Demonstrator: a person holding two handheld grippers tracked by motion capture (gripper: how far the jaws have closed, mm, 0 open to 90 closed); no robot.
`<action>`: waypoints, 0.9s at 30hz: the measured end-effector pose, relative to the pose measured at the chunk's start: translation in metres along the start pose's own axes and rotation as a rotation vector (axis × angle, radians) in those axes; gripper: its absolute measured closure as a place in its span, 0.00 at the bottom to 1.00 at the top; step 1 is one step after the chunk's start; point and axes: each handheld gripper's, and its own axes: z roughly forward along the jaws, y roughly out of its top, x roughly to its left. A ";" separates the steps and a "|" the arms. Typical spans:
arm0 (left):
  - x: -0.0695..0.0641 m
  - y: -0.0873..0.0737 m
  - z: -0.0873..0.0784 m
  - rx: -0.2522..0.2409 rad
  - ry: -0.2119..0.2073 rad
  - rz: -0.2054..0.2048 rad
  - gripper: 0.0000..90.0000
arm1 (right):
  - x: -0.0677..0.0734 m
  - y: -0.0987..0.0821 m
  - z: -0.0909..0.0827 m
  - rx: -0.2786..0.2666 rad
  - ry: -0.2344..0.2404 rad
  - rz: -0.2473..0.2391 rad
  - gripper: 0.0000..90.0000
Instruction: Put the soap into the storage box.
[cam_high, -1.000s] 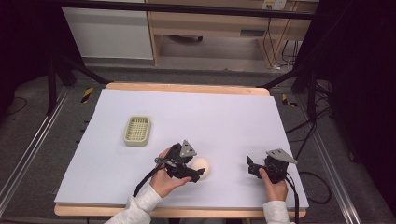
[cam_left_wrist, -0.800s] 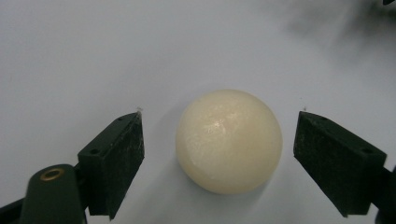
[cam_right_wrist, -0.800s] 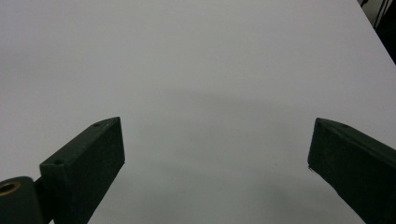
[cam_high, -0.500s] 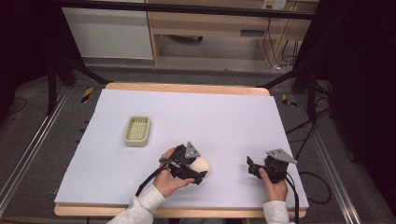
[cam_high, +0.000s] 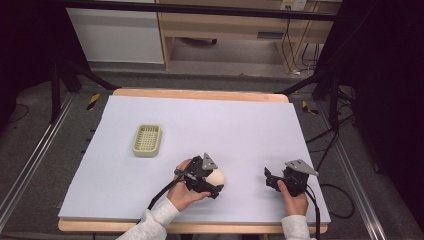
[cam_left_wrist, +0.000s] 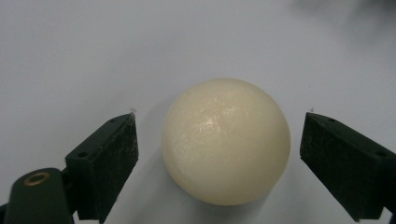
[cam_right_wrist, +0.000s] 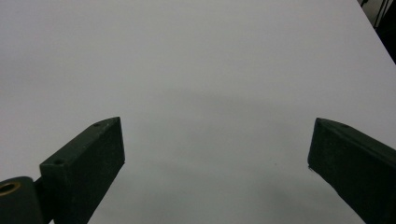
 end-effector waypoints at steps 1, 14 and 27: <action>0.000 0.000 0.001 0.007 0.002 0.002 0.13 | 0.000 0.000 0.000 0.000 0.000 0.000 0.05; 0.000 -0.001 0.010 0.040 -0.003 0.019 0.17 | 0.000 0.000 0.000 0.002 0.000 0.000 0.05; -0.001 -0.002 0.015 0.067 -0.013 0.027 0.23 | 0.000 0.000 0.000 0.002 0.000 0.000 0.05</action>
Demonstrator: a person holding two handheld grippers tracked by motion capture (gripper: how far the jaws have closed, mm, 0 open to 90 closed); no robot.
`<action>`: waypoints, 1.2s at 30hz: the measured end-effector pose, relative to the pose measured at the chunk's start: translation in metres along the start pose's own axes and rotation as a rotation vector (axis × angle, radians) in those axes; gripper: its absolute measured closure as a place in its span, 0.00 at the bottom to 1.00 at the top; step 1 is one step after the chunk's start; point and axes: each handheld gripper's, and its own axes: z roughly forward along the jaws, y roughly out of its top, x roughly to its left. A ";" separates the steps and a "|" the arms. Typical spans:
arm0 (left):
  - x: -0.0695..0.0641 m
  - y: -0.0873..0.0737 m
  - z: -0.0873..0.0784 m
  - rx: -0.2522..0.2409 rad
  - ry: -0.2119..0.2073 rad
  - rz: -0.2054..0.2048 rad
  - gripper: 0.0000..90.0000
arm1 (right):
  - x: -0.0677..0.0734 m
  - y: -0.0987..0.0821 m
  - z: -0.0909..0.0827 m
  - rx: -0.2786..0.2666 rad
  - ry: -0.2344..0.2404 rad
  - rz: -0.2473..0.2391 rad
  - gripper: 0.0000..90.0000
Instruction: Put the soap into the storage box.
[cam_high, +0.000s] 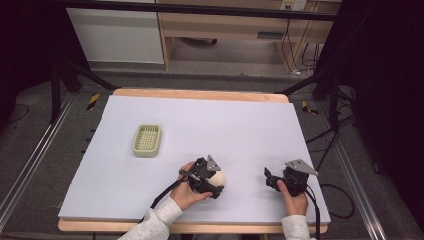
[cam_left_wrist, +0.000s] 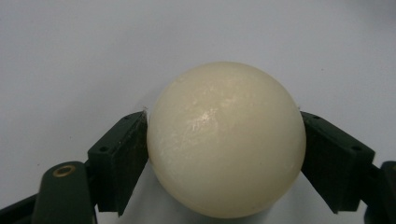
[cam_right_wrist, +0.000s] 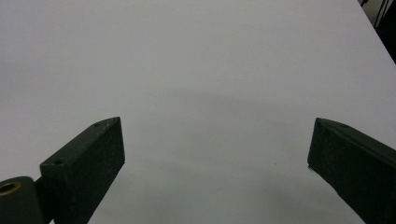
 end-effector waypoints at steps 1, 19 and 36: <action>0.000 0.000 0.000 -0.003 -0.005 -0.001 0.24 | 0.000 0.000 0.000 0.000 -0.001 0.000 0.05; -0.001 0.000 0.000 -0.004 0.003 0.015 0.26 | 0.000 0.000 0.000 0.003 0.001 -0.001 0.05; 0.002 0.002 -0.018 -0.032 0.004 0.018 0.26 | 0.000 0.000 0.000 0.003 0.002 -0.001 0.05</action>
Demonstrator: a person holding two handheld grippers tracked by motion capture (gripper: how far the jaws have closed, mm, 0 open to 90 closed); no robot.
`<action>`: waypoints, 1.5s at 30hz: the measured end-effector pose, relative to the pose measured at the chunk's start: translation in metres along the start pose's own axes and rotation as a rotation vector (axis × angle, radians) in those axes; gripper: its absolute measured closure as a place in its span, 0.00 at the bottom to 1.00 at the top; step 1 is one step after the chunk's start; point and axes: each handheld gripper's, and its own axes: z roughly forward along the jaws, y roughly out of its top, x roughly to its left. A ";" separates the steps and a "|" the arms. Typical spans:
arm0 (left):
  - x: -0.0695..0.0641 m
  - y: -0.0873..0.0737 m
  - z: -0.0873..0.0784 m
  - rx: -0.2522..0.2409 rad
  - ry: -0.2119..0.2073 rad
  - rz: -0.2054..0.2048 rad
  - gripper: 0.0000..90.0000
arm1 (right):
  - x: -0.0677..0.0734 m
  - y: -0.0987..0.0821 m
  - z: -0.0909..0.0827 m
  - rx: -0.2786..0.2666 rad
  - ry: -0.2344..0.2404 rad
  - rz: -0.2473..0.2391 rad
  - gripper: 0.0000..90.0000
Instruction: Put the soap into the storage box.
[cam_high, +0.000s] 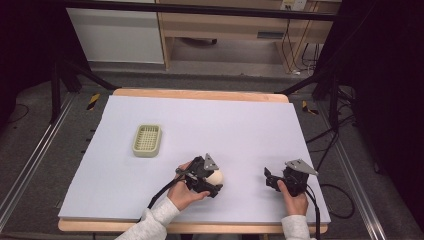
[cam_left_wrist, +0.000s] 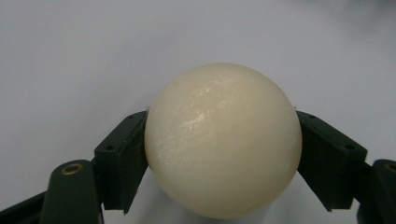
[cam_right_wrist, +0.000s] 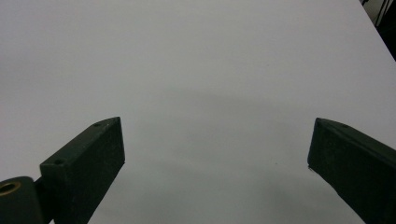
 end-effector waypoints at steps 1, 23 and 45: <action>0.000 0.000 0.000 0.000 0.000 0.000 0.26 | 0.000 0.000 0.000 0.000 0.000 0.000 0.05; 0.015 -0.007 -0.028 -0.024 0.023 -0.024 0.26 | 0.000 0.000 0.000 0.002 -0.001 0.000 0.05; 0.042 -0.018 -0.055 -0.057 0.065 -0.087 0.26 | 0.000 0.000 0.000 0.003 -0.002 -0.002 0.05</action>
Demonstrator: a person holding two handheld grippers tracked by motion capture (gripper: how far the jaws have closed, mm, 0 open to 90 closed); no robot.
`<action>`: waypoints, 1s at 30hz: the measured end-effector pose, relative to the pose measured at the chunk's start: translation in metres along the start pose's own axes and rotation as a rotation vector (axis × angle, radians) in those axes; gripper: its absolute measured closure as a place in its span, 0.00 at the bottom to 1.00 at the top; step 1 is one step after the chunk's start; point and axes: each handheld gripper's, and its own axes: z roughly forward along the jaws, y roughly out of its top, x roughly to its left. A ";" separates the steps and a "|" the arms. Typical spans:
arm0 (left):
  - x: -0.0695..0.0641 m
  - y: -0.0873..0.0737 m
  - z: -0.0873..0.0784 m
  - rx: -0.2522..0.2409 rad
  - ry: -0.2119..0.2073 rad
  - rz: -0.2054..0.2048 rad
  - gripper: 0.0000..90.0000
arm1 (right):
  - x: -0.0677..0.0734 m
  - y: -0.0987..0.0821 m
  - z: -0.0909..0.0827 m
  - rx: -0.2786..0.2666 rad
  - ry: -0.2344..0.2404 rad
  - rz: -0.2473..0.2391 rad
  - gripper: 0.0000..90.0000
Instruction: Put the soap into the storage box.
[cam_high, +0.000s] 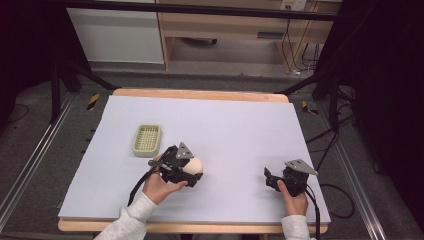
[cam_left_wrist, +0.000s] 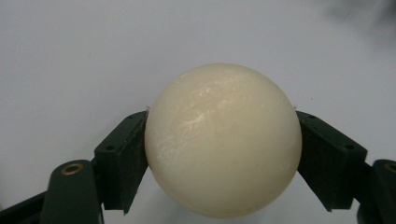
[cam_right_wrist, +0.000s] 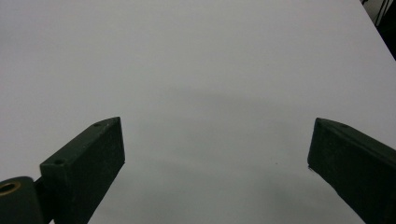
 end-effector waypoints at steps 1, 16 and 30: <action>0.000 0.000 0.000 0.000 0.000 0.000 0.26 | 0.000 0.000 0.000 0.000 -0.001 0.001 0.05; 0.019 -0.005 -0.014 -0.010 0.032 -0.034 0.26 | 0.000 0.000 0.000 0.002 0.000 0.001 0.05; 0.040 -0.009 -0.027 -0.016 0.071 -0.070 0.26 | 0.000 0.000 0.000 0.003 0.002 0.003 0.05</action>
